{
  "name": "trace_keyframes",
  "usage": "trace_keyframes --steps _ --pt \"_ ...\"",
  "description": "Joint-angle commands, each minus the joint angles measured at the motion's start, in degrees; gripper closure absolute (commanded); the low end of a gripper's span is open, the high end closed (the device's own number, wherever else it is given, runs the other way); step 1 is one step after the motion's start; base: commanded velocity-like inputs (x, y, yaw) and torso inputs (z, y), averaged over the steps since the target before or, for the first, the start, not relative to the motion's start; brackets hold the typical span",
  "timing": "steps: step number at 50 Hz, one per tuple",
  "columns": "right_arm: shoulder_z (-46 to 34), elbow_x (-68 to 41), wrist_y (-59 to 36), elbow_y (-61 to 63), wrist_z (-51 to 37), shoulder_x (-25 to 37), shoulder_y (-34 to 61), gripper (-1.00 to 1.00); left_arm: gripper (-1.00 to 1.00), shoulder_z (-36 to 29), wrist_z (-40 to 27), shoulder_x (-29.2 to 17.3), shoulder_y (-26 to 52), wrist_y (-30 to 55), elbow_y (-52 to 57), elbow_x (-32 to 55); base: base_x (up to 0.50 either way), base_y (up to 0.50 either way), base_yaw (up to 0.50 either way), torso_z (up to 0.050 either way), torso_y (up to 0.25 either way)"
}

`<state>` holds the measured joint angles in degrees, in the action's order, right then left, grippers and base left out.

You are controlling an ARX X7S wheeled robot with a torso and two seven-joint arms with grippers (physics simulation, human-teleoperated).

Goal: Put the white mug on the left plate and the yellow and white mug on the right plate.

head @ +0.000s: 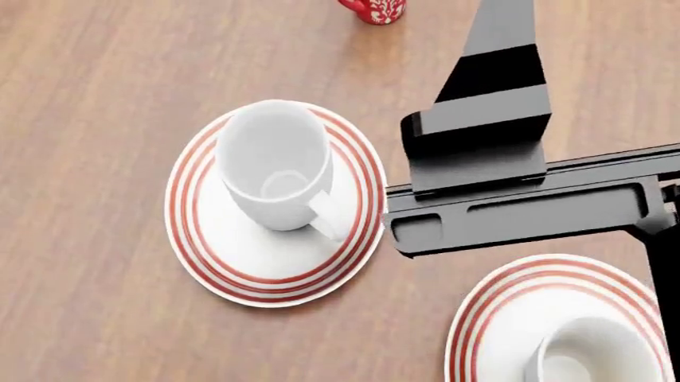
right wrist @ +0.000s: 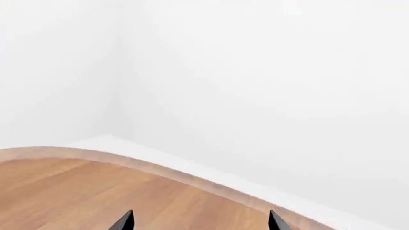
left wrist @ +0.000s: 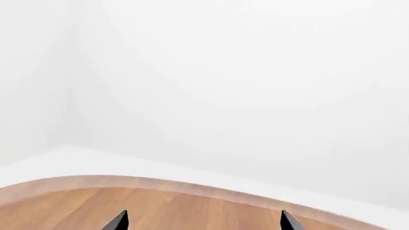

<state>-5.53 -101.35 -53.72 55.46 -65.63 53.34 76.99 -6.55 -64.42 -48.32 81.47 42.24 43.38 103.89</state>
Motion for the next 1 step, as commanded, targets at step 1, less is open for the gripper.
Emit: trace_keyframes --steps 1 --pt "1.5 0.3 -1.9 0.7 1.1 0.6 0.2 -1.0 -1.0 -0.9 -0.9 0.5 3.4 0.8 -0.4 1.1 0.0 0.0 0.0 0.0 0.0"
